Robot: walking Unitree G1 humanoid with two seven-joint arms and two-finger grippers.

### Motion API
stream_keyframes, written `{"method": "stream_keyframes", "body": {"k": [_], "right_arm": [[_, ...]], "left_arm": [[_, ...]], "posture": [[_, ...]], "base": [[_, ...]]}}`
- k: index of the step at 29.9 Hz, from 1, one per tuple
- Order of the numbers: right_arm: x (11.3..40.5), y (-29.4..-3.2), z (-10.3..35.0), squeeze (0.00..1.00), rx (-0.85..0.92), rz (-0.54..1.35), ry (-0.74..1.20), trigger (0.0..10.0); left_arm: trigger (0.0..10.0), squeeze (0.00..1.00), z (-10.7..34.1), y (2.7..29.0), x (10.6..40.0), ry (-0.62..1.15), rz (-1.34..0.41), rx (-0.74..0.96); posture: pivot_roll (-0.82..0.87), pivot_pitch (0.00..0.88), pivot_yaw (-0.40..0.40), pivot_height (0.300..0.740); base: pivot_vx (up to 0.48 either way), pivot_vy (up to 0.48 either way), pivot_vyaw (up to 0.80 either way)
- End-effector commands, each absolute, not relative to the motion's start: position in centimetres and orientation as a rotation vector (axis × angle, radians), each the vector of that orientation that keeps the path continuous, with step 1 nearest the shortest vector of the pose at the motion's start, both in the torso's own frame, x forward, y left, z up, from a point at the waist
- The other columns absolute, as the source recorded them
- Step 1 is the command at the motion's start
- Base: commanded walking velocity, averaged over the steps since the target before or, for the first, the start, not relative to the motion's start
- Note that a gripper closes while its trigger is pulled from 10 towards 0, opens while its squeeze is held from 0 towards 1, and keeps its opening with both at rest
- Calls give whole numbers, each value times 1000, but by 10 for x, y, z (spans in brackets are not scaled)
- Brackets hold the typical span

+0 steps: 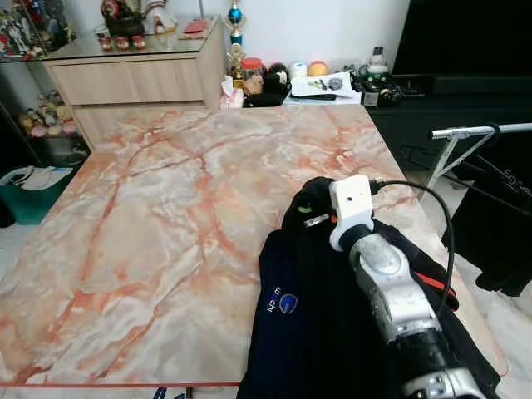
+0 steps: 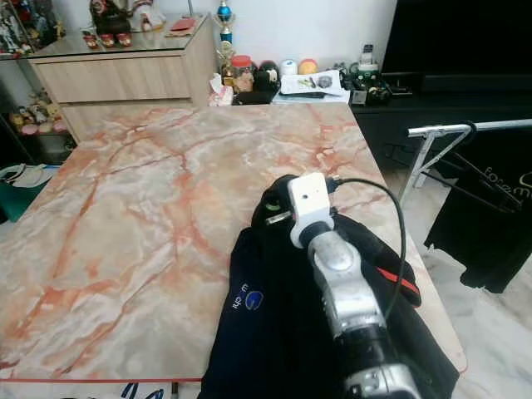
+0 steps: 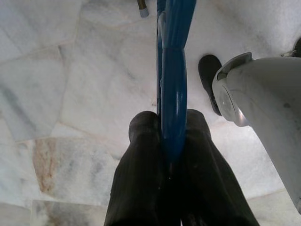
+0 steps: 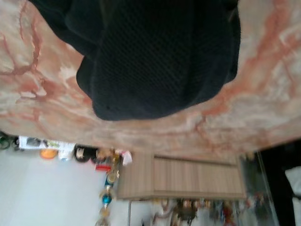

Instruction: Hang hanger

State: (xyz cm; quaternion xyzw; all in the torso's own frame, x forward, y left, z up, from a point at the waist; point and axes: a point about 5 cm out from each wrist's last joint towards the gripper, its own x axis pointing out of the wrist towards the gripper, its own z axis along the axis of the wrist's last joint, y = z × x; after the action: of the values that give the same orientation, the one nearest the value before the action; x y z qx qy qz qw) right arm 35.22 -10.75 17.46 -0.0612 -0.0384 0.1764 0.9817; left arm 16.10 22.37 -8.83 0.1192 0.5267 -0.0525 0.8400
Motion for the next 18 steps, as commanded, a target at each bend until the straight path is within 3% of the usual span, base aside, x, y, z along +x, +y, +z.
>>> {"method": "stream_keyframes", "body": {"k": [1, 12, 17, 18], "right_arm": [[349, -111, 180, 1000, -103, 322, -94, 10000], [296, -138, 188, 1000, 17, 97, -208, 10000], [281, -149, 171, 1000, 20, 43, -154, 10000], [278, -149, 164, 565, 5, 45, -122, 10000]], "left_arm": [[10000, 0, -90, 227, 156, 1137, -107, 255], [10000, 0, -91, 226, 153, 1140, -113, 257], [10000, 0, -91, 226, 153, 1138, -112, 255], [10000, 0, -91, 226, 153, 1139, -115, 258]], "posture": [[-94, 54, 76, 740], [-107, 43, 76, 740], [-112, 34, 77, 740], [-110, 33, 79, 740]], "base": [[0, 0, 0], [0, 0, 0], [0, 0, 0], [0, 0, 0]]}}
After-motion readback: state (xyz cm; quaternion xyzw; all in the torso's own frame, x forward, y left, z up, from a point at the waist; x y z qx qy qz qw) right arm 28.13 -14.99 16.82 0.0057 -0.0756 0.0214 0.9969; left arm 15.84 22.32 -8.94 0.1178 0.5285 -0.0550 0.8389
